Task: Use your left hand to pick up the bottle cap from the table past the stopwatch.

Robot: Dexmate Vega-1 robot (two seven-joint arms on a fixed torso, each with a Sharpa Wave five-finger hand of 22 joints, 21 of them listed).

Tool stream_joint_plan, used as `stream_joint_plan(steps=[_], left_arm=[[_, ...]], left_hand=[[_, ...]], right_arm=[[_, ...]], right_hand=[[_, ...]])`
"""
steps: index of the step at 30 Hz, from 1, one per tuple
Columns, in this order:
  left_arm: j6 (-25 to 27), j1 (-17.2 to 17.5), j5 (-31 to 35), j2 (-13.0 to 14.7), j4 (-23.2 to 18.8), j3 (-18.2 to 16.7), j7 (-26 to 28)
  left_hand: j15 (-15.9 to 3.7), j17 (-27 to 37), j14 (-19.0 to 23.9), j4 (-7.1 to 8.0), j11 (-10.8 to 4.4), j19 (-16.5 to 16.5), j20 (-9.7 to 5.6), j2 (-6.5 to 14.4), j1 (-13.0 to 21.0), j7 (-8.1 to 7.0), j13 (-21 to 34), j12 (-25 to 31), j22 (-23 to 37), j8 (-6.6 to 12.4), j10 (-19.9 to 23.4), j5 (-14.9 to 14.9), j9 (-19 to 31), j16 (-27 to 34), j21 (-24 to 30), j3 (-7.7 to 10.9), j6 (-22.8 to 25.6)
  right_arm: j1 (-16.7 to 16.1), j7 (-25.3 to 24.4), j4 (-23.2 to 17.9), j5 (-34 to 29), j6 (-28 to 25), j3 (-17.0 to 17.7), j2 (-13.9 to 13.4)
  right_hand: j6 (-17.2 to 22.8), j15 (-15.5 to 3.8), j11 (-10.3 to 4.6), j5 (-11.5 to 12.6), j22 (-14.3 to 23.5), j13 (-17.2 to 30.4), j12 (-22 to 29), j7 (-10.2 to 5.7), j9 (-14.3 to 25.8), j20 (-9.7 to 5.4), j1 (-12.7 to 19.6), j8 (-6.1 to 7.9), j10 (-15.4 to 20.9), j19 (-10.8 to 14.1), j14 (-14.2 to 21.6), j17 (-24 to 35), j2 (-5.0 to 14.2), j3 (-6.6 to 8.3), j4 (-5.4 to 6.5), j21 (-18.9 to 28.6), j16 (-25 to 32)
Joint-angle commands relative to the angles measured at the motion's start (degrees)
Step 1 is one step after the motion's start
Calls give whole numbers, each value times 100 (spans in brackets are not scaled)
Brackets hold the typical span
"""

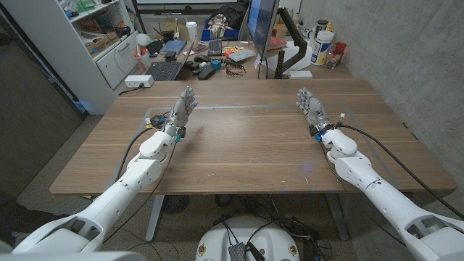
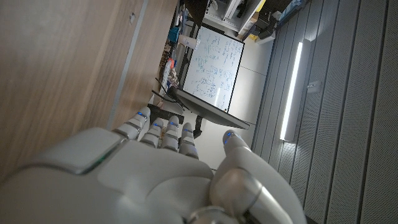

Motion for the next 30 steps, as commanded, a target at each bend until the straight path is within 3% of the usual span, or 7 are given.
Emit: stream_joint_plan(steps=[1, 10, 16, 22, 30], left_arm=[[41, 9, 95, -116, 97, -191, -225], [81, 17, 166, -178, 117, -273, -273], [57, 21, 207, -204, 136, -303, -302], [-45, 40, 278, -220, 157, -314, -327], [90, 224, 627, 228, -285, -296, -291]], left_hand=[[-69, 8, -31, -7, -25, 74, -100, -3, 58, 110, 11, 31, 32, 32, -36, 14, 15, 33, 33, 30, -13], [-77, 7, -40, -9, -18, 69, -118, -1, 63, 111, 11, 31, 32, 33, -40, 9, 15, 30, 29, 30, -24], [2, 8, -39, -7, 7, 48, -12, 4, 63, 40, 12, 30, 33, 38, -51, 5, 16, 32, 20, 28, -18], [120, 26, 270, 16, 222, 133, 83, 13, 37, 71, 48, 217, 35, 164, 520, -12, 32, 113, 48, 12, 341], [183, 28, 242, -45, 162, 109, 321, -11, 114, -14, 58, 163, 34, 145, 437, -14, 36, 80, 32, 33, 362]], right_arm=[[-140, 219, -61, -538, -253, 561, 482], [-233, 423, -105, -877, -404, 944, 779], [-259, 559, -113, -1047, -471, 1128, 929], [-281, 718, -118, -1214, -517, 1247, 1006], [-309, 902, -94, -1395, -469, 1344, 1070]], right_hand=[[30, -12, -5, 36, 17, 10, 31, 8, 15, -14, 54, 42, 59, 36, -42, 14, 47, 45, -14, 34, 36], [25, -5, 2, 34, 18, 10, 29, 8, 15, -16, 63, 42, 57, 39, -43, 15, 48, 46, -23, 31, 37], [25, 3, -5, 33, 18, 10, 27, 2, 16, -14, 67, 44, 54, 43, -40, 15, 49, 46, -28, 30, 39], [28, 258, 145, 24, 19, 19, 115, 1, 18, 34, 50, 52, 291, 69, 152, 27, 40, 25, -30, 28, 103], [44, 257, 177, 22, 20, 23, 84, -17, 19, 94, 54, 59, 227, 83, 162, 27, 36, 23, -37, 28, 90]])
